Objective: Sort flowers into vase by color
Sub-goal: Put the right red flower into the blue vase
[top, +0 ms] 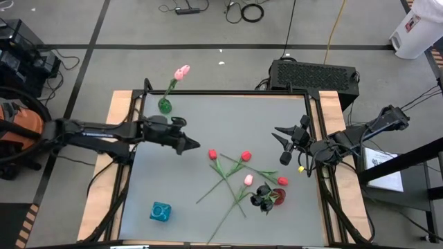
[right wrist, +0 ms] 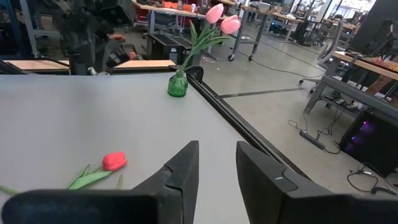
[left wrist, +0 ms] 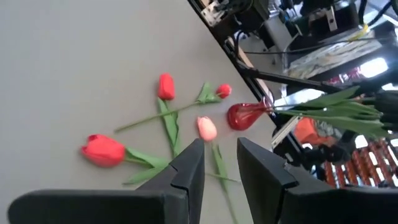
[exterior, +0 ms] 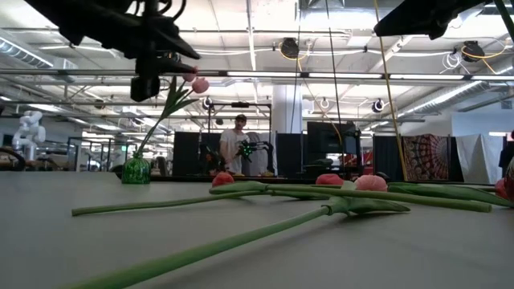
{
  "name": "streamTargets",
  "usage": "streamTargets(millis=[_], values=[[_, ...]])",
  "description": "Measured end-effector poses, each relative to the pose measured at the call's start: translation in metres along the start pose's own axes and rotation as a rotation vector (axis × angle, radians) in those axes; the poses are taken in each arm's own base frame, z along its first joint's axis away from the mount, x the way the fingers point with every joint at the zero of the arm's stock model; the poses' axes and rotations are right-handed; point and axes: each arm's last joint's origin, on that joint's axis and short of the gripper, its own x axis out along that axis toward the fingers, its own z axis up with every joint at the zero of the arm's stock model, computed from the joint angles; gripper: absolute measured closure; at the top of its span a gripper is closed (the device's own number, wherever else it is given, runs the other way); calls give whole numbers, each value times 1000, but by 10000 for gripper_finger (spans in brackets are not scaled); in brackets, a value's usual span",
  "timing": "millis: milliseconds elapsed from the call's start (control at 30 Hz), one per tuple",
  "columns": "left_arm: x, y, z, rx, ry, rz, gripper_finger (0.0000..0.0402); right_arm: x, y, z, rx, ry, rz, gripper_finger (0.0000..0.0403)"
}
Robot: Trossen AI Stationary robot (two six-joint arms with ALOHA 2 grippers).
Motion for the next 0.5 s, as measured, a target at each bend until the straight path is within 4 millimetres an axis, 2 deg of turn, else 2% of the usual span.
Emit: streamTargets(millis=[233, 400, 500], values=[[23, -5, -13, -93, -33, 33, 301, 0, 0, 0, 0, 0, 0, 305], [31, -8, -19, -78, -21, 6, 301, 0, 0, 0, 0, 0, 0, 305], [32, -10, -22, -8, -6, 4, 301, 0, 0, 0, 0, 0, 0, 305]])
